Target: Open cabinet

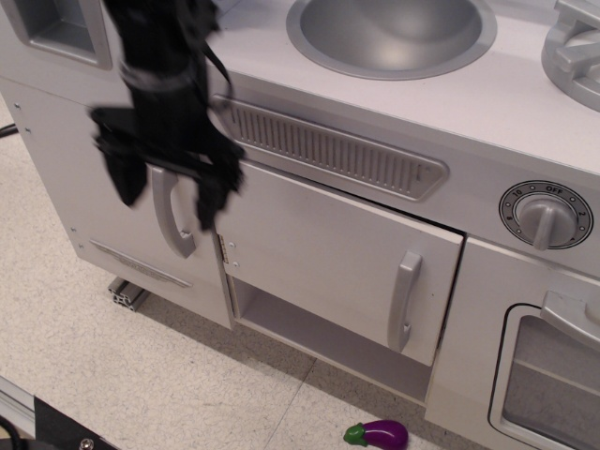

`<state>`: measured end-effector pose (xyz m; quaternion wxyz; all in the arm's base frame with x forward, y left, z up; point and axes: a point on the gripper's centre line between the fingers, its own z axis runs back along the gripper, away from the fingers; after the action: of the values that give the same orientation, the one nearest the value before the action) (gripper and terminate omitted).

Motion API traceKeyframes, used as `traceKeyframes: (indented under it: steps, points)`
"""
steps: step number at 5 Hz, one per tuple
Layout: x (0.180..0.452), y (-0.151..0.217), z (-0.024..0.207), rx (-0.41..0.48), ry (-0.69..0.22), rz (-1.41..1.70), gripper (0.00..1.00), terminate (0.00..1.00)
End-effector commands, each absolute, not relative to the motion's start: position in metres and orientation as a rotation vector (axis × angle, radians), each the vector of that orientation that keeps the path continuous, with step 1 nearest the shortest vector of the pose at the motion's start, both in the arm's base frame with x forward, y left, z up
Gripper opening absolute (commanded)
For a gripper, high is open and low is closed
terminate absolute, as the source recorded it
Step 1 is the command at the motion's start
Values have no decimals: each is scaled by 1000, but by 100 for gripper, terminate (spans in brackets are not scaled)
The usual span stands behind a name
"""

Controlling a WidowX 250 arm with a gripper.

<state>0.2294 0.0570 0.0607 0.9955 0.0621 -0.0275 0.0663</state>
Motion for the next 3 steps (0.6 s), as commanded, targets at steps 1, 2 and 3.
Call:
traceKeyframes:
  steps: [1, 2, 3]
  points:
    - [243, 1, 28, 90, -195, 4, 100, 0]
    - [257, -26, 10, 61, -186, 7, 100, 0]
    - [269, -50, 2, 9, -216, 30, 100, 0]
